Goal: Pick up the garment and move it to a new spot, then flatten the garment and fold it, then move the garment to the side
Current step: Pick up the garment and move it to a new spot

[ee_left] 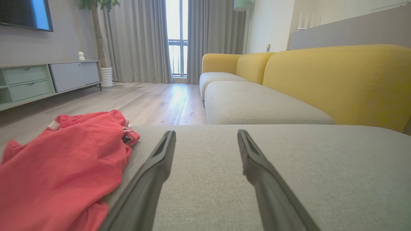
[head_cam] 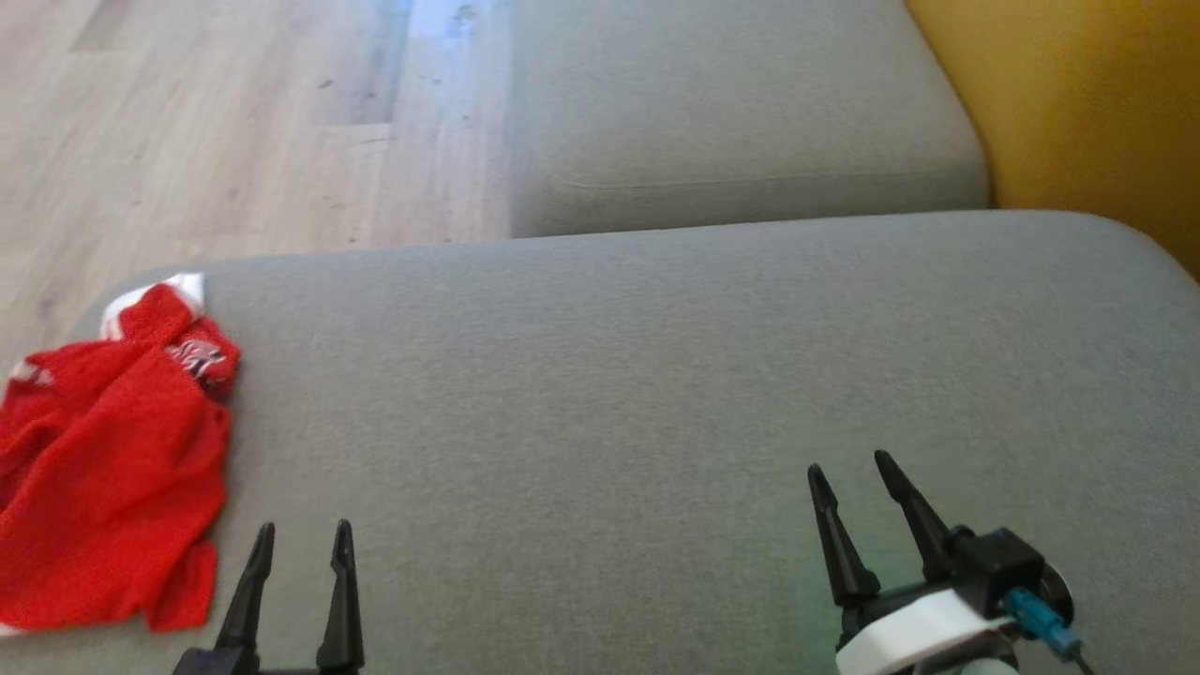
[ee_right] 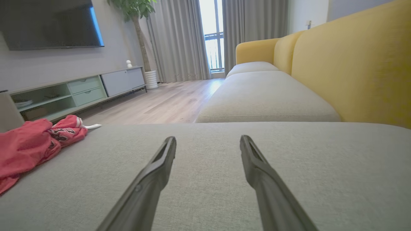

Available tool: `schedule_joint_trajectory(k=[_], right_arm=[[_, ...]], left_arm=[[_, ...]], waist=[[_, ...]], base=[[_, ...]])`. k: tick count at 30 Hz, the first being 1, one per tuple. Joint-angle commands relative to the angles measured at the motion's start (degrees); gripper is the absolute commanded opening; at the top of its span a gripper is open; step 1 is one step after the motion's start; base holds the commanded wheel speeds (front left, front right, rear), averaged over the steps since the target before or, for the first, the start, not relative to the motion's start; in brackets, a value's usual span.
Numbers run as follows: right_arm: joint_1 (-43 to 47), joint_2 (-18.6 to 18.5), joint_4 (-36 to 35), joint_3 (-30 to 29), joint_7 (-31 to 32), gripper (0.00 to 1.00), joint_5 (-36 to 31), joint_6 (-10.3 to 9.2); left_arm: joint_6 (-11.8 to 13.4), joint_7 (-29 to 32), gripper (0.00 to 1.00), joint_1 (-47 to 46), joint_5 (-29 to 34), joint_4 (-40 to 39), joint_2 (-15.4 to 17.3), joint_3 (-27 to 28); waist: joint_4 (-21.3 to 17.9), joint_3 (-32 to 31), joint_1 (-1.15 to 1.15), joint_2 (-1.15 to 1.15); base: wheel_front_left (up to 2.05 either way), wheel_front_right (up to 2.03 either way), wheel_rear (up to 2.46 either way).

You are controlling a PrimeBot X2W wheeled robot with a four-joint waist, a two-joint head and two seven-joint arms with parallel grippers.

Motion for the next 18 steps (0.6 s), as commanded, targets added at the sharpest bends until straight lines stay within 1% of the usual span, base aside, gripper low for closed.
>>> schedule_joint_trajectory(k=[1, 13, 18], right_arm=[[-1.14, -0.41, -1.52, 1.50, -0.78, 1.00, 0.21, -0.04], [0.09, -0.41, -1.56, 3.09, -0.78, 1.00, 2.08, -0.04], [-0.17, -0.41, -1.31, 3.34, -0.78, 1.00, 2.60, -0.04]], left_arm=[[0.31, -0.71, 1.00, -1.97, -0.25, -1.56, 0.18, 2.24], [0.05, -0.71, 1.00, -0.05, 0.97, -1.54, 0.35, 5.43], [-0.16, -0.71, 1.00, 1.00, 0.93, -2.14, 0.64, 7.52]], waist=[[1.35, -0.32, 0.00, 0.00], [12.84, -1.69, 0.00, 0.00], [16.28, -1.62, 0.00, 0.00]], base=[[0.00, 0.00, 0.00], [0.00, 0.00, 0.00], [0.00, 0.00, 0.00]])
